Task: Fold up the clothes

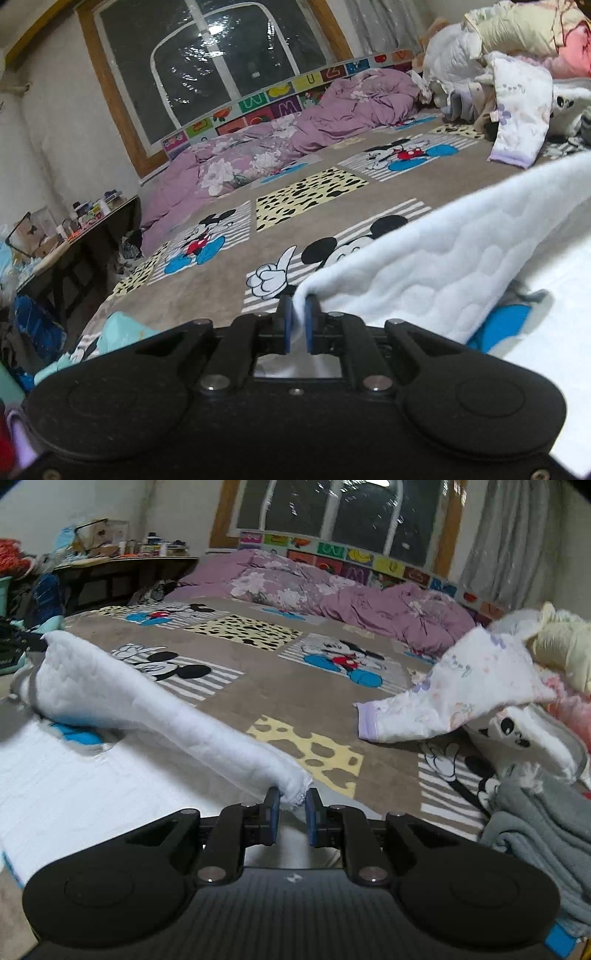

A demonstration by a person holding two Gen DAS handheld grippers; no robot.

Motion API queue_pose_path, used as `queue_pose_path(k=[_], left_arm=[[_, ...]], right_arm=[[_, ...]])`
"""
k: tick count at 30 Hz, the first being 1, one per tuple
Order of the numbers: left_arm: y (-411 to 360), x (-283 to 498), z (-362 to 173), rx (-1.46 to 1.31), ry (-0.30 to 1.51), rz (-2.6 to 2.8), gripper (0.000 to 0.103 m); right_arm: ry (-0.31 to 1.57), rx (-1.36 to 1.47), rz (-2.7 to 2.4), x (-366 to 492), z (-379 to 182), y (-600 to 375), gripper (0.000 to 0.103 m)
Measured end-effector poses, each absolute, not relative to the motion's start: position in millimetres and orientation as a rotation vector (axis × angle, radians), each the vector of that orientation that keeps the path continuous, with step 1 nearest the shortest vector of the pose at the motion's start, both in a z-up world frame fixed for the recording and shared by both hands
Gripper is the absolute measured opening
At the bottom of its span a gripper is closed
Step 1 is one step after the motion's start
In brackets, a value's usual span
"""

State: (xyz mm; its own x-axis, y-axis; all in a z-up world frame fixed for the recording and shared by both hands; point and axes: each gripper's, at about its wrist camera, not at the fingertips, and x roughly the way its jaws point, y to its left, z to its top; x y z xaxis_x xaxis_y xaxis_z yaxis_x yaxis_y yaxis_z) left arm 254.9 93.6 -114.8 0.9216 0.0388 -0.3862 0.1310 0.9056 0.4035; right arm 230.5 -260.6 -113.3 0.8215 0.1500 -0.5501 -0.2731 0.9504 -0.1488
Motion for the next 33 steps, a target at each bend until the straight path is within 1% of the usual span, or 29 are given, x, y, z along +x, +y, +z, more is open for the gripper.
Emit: queue_pose_path(k=[3, 10, 19, 20, 21, 23, 25, 28, 30, 33], left_arm=[[93.3, 268.0, -116.6, 0.457, 0.395, -0.057, 0.006], [87.0, 292.3, -127.4, 0.546, 0.398, -0.064, 0.006], [86.3, 311.1, -138.3, 0.578, 0.400, -0.038, 0.007], [85.4, 311.6, -139.1, 0.590, 0.400, -0.028, 0.010], [84.5, 312.1, -140.0, 0.601, 0.400, -0.018, 0.015], [86.8, 312.9, -139.4, 0.601, 0.400, 0.003, 0.018], [89.0, 312.6, -137.9, 0.595, 0.400, 0.015, 0.026], [90.4, 309.3, -134.1, 0.578, 0.398, 0.013, 0.027], [91.3, 307.1, -131.5, 0.566, 0.397, 0.011, 0.027], [90.6, 303.9, -127.5, 0.543, 0.395, -0.007, 0.027]], right_arm=[[0.593, -0.171, 0.225, 248.4, -118.8, -265.3, 0.017], [0.635, -0.164, 0.222, 274.2, -130.6, -262.0, 0.017], [0.659, -0.140, 0.184, 287.1, -141.7, -262.7, 0.018], [0.654, -0.136, 0.173, 287.0, -141.8, -262.6, 0.023], [0.652, -0.129, 0.162, 286.8, -141.4, -262.9, 0.029], [0.644, -0.102, 0.146, 285.1, -139.3, -266.1, 0.038], [0.636, -0.070, 0.133, 282.5, -136.7, -270.6, 0.040], [0.626, 0.001, 0.109, 275.8, -134.2, -284.6, 0.045], [0.619, 0.048, 0.092, 271.3, -132.5, -293.8, 0.052], [0.608, 0.119, 0.068, 264.6, -130.0, -307.8, 0.053]])
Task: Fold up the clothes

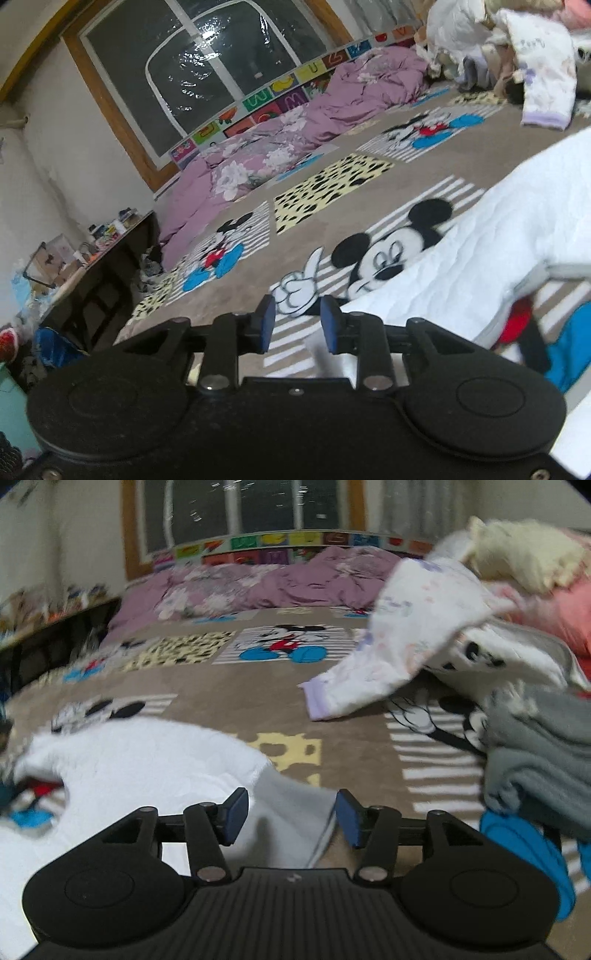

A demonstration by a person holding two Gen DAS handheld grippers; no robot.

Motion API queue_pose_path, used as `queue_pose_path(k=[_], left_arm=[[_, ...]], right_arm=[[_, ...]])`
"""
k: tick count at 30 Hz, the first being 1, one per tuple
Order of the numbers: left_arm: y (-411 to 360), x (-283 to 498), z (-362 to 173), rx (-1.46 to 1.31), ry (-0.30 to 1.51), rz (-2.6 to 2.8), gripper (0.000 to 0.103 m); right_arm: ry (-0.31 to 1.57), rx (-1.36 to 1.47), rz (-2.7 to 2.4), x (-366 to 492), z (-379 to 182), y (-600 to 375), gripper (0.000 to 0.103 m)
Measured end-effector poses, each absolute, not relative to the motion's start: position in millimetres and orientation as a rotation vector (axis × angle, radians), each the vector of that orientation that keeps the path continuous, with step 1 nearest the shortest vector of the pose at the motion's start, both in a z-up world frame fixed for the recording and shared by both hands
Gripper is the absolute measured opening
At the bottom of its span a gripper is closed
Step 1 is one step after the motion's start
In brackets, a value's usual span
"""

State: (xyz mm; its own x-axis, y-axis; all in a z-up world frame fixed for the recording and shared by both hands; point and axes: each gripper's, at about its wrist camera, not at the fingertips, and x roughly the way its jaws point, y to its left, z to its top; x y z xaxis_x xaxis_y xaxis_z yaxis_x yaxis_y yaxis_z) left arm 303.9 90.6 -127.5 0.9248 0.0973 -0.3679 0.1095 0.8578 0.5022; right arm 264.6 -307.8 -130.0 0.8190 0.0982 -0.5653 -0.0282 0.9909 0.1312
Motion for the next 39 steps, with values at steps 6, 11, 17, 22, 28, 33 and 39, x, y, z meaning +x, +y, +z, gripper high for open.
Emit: queue_pose_path(k=[6, 11, 17, 22, 28, 33, 39], left_arm=[[72.0, 298.5, -121.0, 0.379, 0.440, -0.220, 0.032], [103.7, 310.2, -120.1, 0.235, 0.540, -0.153, 0.047], [171.3, 325.9, -130.9, -0.095, 0.676, -0.063, 0.054], [177.4, 327.6, -142.1, -0.237, 0.725, -0.154, 0.051], [162.4, 332.1, -152.9, -0.132, 0.748, -0.136, 0.031], [149.7, 329.4, -146.8, 0.027, 0.691, -0.107, 0.011], [146.9, 332.6, -146.8, 0.166, 0.626, -0.020, 0.011]], right_arm=[[0.614, 0.273, 0.075, 245.8, -136.0, -329.8, 0.053], [0.648, 0.269, 0.096, 256.9, -142.0, -326.2, 0.059], [0.689, 0.414, 0.106, 286.1, -152.5, -345.9, 0.065], [0.721, 0.496, 0.127, 299.2, -165.4, -351.8, 0.065], [0.725, 0.518, 0.140, 305.1, -173.2, -349.5, 0.054], [0.734, 0.554, 0.164, 313.0, -174.3, -350.1, 0.025], [0.725, 0.569, 0.158, 318.4, -172.2, -350.3, 0.022]])
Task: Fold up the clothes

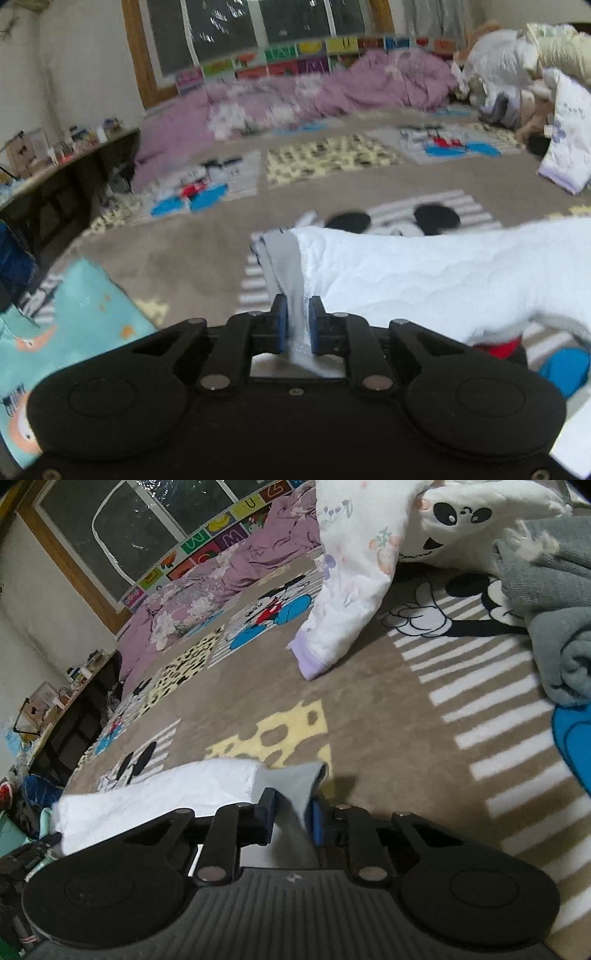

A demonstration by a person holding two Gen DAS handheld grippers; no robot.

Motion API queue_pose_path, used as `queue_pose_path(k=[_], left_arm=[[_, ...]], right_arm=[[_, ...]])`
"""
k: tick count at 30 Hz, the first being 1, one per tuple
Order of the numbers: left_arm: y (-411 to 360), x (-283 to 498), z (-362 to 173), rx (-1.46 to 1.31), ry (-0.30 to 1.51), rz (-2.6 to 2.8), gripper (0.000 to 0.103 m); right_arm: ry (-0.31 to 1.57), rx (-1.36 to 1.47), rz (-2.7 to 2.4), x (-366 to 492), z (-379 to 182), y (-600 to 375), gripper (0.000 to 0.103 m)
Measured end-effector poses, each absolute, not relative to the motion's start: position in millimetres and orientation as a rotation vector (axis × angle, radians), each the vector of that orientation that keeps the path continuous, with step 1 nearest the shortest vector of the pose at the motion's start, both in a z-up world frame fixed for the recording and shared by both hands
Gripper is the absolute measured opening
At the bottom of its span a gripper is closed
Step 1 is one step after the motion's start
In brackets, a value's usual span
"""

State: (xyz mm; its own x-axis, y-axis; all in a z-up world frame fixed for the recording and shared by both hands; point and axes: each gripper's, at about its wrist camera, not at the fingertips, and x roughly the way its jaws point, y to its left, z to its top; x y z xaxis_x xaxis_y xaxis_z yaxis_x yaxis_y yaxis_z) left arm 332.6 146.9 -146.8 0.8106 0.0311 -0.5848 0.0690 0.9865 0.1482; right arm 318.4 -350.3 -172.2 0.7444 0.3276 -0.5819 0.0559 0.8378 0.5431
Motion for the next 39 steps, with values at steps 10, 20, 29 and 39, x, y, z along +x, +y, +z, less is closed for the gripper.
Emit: queue_pose_path(k=[10, 20, 29, 39], left_arm=[[142.6, 343.2, -161.5, 0.332, 0.647, 0.114, 0.031], [177.5, 295.3, -120.7, -0.021, 0.624, 0.169, 0.048], [205.6, 211.0, -97.7, -0.473, 0.599, 0.136, 0.051], [228.6, 111.5, -106.9, -0.749, 0.607, 0.149, 0.060]], right_arm=[[0.768, 0.462, 0.086, 325.8, -169.4, -342.9, 0.023], [0.699, 0.706, 0.072, 241.6, -157.4, -371.4, 0.051], [0.683, 0.959, 0.074, 154.0, -179.0, -374.3, 0.053], [0.662, 1.161, 0.103, 111.3, -204.7, -356.3, 0.055]])
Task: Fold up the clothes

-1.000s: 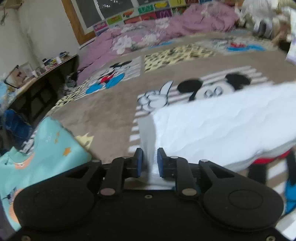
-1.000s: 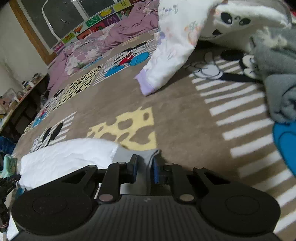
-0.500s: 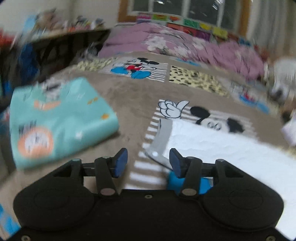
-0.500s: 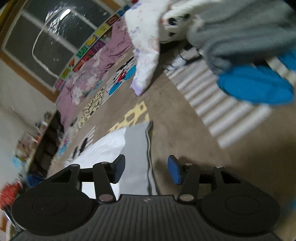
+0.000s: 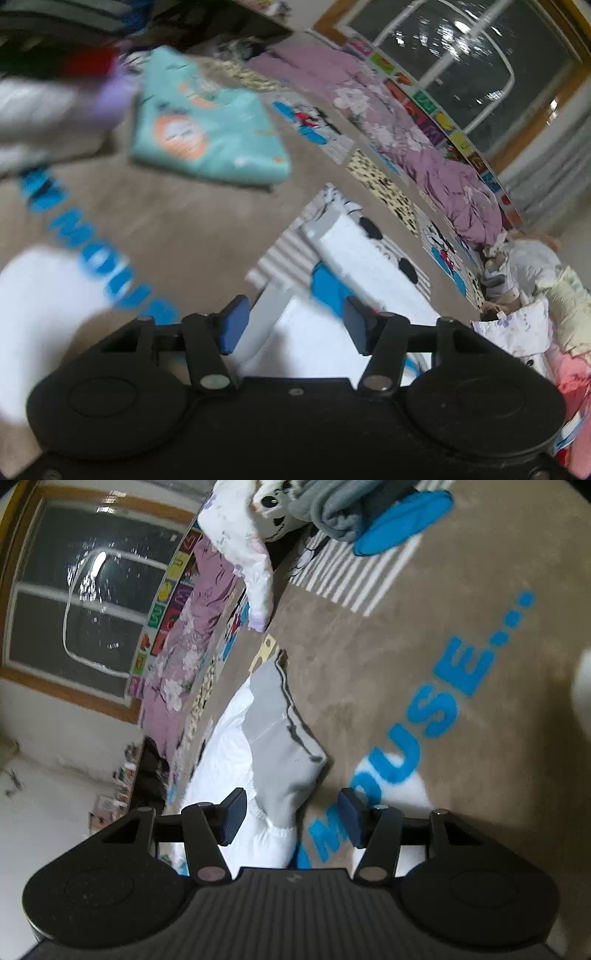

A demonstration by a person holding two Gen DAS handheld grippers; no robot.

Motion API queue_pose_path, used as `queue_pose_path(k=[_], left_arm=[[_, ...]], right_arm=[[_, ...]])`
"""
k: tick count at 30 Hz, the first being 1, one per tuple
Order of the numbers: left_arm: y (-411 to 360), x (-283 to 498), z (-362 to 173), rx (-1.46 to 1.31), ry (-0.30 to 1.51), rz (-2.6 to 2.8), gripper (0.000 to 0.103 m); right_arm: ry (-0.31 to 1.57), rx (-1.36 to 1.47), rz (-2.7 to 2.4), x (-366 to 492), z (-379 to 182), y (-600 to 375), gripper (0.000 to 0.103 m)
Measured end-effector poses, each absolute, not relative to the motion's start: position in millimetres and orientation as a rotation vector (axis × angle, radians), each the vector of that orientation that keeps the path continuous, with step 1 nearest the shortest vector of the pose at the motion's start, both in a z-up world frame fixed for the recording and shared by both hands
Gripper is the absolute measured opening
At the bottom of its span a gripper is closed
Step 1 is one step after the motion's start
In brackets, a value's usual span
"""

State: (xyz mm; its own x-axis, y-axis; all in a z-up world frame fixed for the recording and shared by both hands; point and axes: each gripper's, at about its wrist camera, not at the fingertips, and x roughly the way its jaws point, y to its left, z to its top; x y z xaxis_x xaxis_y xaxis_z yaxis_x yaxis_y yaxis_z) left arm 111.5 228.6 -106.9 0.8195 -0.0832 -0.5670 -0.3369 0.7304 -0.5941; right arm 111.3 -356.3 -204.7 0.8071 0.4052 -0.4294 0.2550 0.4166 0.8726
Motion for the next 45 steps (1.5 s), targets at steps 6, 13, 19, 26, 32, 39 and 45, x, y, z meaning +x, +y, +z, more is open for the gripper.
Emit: queue_pose_path(k=[6, 13, 19, 26, 32, 39, 45], left_arm=[[230.8, 98.1, -130.5, -0.867, 0.656, 0.132, 0.060], [208.7, 117.9, -155.9, -0.840, 0.667, 0.126, 0.048], [202.9, 119.8, -149.9, -0.816, 0.630, 0.119, 0.020], [198.7, 109.6, -134.8, -0.792, 0.589, 0.123, 0.007], [198.0, 100.6, -131.4, -0.749, 0.610, 0.159, 0.007], [199.2, 101.8, -141.0, -0.675, 0.661, 0.242, 0.034], [169.4, 91.1, -119.7, -0.432, 0.628, 0.187, 0.046]], right_arm=[[0.625, 1.216, 0.096, 108.9, -212.5, -350.8, 0.057], [0.580, 1.204, 0.088, 122.9, -216.5, -338.5, 0.057], [0.555, 1.199, 0.084, 138.0, -217.9, -330.7, 0.038], [0.525, 1.153, 0.086, 133.0, -198.1, -337.8, 0.006], [0.542, 1.047, 0.024, 118.5, -186.7, -348.4, 0.005], [0.593, 0.944, -0.021, 114.7, -195.5, -352.6, 0.010], [0.488, 0.725, 0.048, 118.9, -150.6, -345.1, 0.030]])
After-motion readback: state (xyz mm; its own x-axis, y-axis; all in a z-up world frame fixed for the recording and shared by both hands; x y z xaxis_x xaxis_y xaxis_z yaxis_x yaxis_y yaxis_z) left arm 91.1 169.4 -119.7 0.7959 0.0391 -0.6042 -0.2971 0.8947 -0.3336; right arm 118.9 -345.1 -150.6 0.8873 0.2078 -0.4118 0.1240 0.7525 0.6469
